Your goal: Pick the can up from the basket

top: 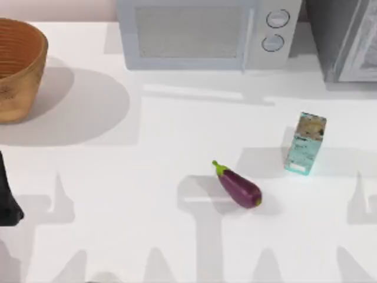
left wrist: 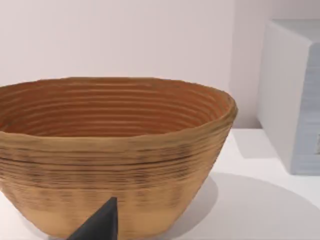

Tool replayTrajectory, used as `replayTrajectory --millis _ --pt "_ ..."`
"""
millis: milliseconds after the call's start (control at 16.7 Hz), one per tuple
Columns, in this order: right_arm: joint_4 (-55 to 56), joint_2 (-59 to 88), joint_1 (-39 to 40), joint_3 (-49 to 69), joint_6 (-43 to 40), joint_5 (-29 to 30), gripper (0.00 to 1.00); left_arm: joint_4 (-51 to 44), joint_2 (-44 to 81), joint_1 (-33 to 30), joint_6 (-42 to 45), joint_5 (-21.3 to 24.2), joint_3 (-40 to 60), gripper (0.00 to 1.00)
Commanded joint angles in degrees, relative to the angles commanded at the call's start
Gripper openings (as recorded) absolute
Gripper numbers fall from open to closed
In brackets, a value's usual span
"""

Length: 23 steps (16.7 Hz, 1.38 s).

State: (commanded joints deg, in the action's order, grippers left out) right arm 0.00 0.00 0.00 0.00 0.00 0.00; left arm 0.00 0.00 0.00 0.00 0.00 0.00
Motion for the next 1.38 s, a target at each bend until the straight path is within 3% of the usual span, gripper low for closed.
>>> replayTrajectory --millis 300,540,840,1380 --pt "0.0 0.0 0.0 0.0 0.0 0.0 1.00 -1.9 3.3 0.2 0.3 0.1 3.2 1.00" --pt "0.0 0.0 0.0 0.0 0.0 0.0 1.00 -8.8 15.3 1.0 1.3 0.3 15.0 1.00" --pt "0.0 0.0 0.0 0.0 0.0 0.0 1.00 -22.6 39.5 2.5 3.3 1.0 39.0 1.00" --pt "0.0 0.0 0.0 0.0 0.0 0.0 1.00 -52.9 94.3 6.6 7.9 2.7 91.5 1.00"
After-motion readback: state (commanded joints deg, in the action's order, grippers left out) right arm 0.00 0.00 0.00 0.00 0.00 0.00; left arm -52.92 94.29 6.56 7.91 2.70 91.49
